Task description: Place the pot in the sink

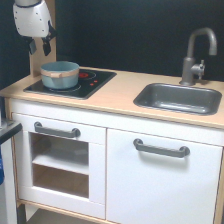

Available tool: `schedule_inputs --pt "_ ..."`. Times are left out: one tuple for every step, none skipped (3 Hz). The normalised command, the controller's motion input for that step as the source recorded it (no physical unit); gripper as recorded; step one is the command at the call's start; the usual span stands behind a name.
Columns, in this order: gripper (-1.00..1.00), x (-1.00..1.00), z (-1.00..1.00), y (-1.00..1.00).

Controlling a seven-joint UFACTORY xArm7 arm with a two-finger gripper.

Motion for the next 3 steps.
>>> schedule_inputs --pt "1.0 -0.08 -0.04 0.06" --pt "1.0 -0.05 -0.1 0.07" --pt "1.0 -0.02 -0.19 0.07"
